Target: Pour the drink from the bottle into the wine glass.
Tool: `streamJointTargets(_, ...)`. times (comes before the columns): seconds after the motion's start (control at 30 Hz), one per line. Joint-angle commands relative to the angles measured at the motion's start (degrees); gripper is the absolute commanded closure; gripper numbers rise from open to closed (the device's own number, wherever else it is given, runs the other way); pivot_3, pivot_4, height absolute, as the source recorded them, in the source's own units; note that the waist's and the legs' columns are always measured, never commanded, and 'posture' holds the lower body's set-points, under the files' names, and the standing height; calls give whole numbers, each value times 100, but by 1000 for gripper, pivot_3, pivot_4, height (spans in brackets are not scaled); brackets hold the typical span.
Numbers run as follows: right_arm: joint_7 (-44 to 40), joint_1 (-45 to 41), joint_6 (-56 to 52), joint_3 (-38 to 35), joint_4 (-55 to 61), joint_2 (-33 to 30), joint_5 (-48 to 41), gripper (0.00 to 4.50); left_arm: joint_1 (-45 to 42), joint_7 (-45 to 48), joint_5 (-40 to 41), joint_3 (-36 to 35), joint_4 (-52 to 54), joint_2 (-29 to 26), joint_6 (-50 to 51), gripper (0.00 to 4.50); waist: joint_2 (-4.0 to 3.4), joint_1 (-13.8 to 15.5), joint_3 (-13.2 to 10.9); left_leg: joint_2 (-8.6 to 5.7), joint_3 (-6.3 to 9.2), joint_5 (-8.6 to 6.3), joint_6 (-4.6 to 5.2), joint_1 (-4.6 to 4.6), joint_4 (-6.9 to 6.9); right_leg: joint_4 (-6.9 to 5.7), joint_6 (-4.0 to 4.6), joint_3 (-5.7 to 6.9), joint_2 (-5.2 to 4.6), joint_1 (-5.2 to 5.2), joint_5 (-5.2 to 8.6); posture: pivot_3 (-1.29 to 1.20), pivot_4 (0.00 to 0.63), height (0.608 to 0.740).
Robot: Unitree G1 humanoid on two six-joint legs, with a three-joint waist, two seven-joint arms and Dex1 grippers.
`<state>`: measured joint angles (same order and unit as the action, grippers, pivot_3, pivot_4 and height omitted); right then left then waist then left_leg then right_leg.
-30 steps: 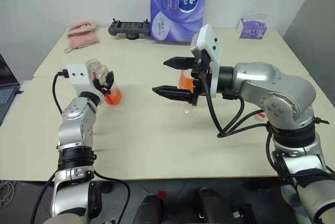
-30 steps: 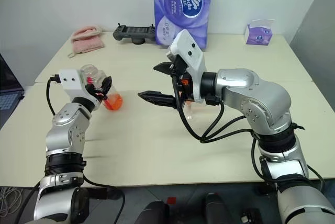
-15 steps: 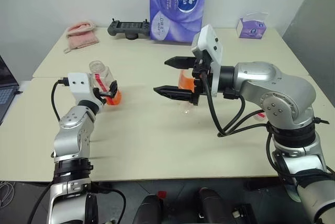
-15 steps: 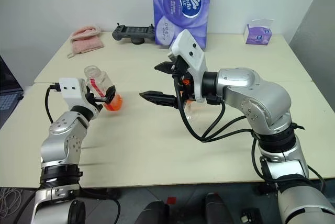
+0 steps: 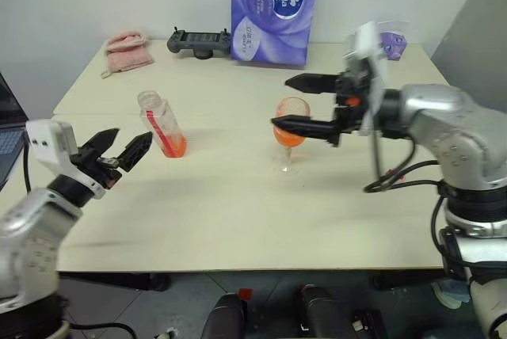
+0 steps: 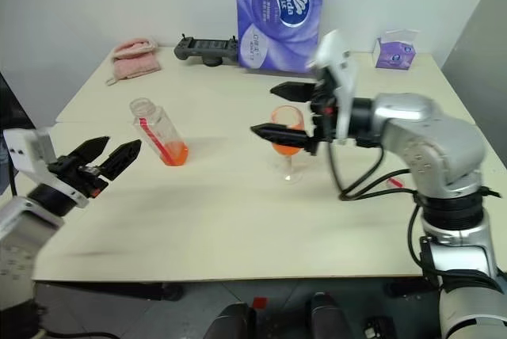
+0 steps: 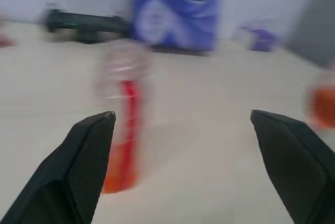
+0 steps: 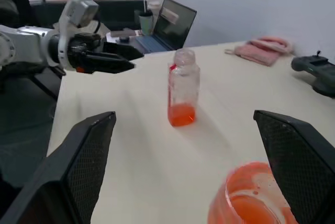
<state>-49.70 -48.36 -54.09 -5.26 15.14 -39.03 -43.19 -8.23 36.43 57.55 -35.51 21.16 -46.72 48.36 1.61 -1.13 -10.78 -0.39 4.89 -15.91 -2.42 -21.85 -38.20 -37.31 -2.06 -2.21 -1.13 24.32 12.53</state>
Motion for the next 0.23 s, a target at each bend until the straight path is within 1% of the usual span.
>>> streamJointTargets(0.03,-455,502,61,-853,-239,-611,-277,0,-475,656,1034,-268,221,-846,512,95,-6,17,0,-1,1,0,0,2,5,35,-1,4,1,-16,0,0,150,740)
streamJointTargets(0.13,-606,739,264,-824,-329,-832,-129,0,-726,874,911,20,12,-1178,460,95,-40,-92,3,-7,-46,-1,2,23,13,36,-7,-35,-9,-21,3,0,150,740)
streamJointTargets(0.23,-618,755,390,-685,-356,-788,-50,0,-877,1016,789,207,-160,-1197,359,95,-42,-179,2,5,-62,-1,2,46,26,21,-25,-46,17,-18,17,0,150,740)
